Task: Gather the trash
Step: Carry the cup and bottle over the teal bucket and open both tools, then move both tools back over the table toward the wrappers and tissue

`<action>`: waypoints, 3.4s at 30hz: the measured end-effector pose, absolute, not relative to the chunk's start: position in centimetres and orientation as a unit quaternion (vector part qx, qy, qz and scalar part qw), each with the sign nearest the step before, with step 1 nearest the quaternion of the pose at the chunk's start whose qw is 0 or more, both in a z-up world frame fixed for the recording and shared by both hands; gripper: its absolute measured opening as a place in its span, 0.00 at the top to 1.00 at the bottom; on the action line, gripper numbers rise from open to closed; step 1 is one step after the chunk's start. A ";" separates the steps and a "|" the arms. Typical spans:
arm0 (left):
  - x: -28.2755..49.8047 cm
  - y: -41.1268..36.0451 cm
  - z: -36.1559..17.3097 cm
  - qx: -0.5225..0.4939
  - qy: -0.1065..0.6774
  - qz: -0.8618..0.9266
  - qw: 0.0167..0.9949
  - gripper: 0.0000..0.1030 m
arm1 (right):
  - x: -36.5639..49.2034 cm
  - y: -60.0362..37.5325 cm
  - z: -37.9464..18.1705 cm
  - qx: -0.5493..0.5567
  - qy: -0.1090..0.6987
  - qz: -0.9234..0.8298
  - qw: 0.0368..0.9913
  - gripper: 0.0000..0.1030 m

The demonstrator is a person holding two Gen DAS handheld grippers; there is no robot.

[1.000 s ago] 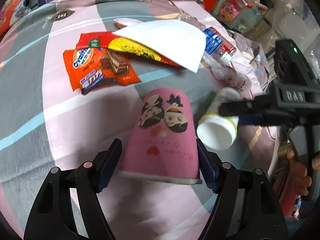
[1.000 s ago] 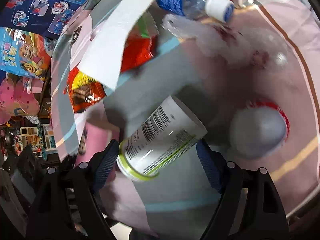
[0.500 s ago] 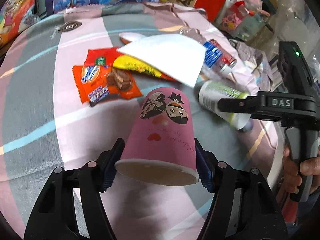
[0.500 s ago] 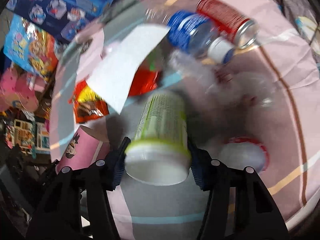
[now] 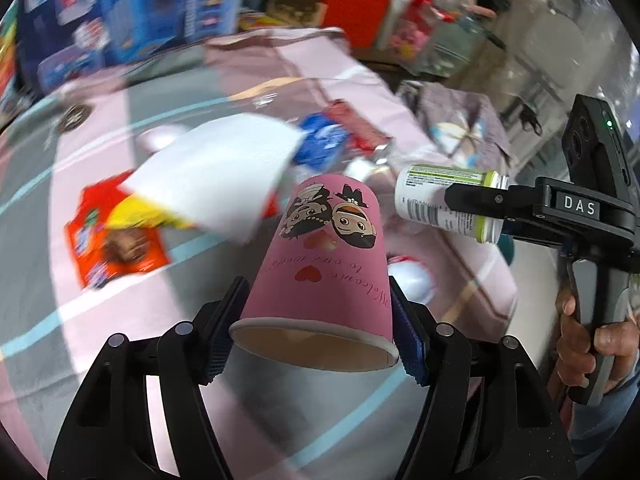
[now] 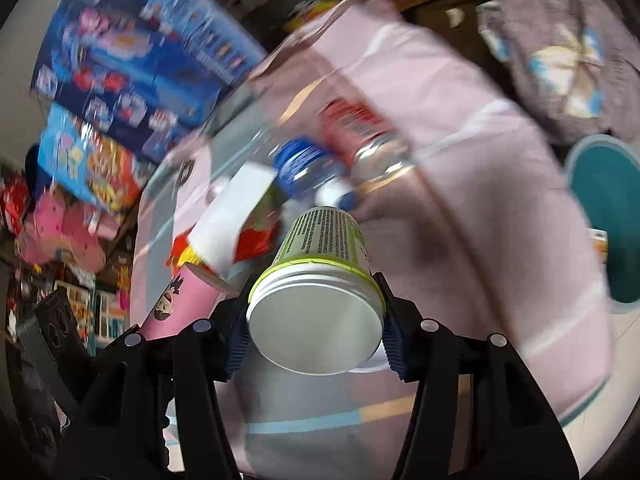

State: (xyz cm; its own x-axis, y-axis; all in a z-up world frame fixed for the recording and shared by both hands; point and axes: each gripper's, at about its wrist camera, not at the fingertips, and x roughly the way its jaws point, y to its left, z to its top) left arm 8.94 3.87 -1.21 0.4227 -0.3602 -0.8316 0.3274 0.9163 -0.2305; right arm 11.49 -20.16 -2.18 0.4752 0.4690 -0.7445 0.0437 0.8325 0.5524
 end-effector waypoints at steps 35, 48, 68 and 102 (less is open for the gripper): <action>15.2 -35.8 -9.1 0.188 0.560 -0.351 0.727 0.28 | 5.1 -53.2 -11.8 0.439 0.451 -0.100 0.770 0.48; 15.4 -34.4 -8.8 0.168 0.562 -0.349 0.731 0.16 | 6.4 -52.4 -12.6 0.436 0.467 -0.097 0.763 0.48; 15.2 -28.1 -6.4 0.107 0.555 -0.343 0.751 0.08 | 9.3 -48.2 -12.1 0.394 0.506 -0.089 0.762 0.27; 13.2 -1.5 -2.5 -0.010 0.513 -0.220 0.830 0.08 | 14.1 -26.0 -3.7 0.217 0.549 0.002 0.807 0.20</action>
State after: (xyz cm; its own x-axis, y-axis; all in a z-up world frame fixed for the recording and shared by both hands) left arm 13.19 -1.48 -2.48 0.3772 -0.3742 -0.8471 0.3547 0.9034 -0.2411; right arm 14.06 -25.99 -3.74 0.3967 0.2413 -0.8856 0.2344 0.9062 0.3519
